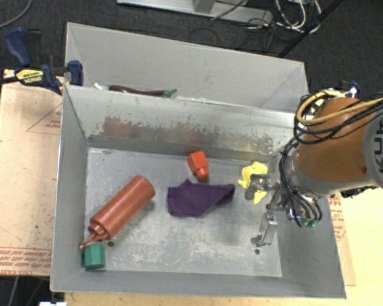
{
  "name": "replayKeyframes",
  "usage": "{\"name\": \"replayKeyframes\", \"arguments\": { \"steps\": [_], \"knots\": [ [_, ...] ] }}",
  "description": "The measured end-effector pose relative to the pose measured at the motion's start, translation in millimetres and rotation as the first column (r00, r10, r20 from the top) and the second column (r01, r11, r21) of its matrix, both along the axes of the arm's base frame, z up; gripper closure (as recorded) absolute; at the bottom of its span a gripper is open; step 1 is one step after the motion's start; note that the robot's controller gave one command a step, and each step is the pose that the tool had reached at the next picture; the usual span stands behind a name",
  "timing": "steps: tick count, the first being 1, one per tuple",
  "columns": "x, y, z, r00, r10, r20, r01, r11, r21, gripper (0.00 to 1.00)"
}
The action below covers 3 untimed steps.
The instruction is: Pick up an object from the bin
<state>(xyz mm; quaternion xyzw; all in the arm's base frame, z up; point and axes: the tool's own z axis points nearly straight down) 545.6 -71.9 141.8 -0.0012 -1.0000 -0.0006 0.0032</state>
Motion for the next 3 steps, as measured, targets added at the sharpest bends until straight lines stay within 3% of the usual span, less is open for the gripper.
{"name": "replayKeyframes", "arguments": {
  "steps": [1,2,3],
  "knots": [
    [1.4,0.2,4.5,1.0,0.002,0.007,-0.002,1.0,-0.001,0.0],
    [19.6,8.6,-9.6,0.999,0.052,0.012,-0.052,0.999,-0.003,0.0],
    [56.6,39.0,-45.8,0.99,0.14,0.007,-0.14,0.99,0.0,0.0]
  ]
}}
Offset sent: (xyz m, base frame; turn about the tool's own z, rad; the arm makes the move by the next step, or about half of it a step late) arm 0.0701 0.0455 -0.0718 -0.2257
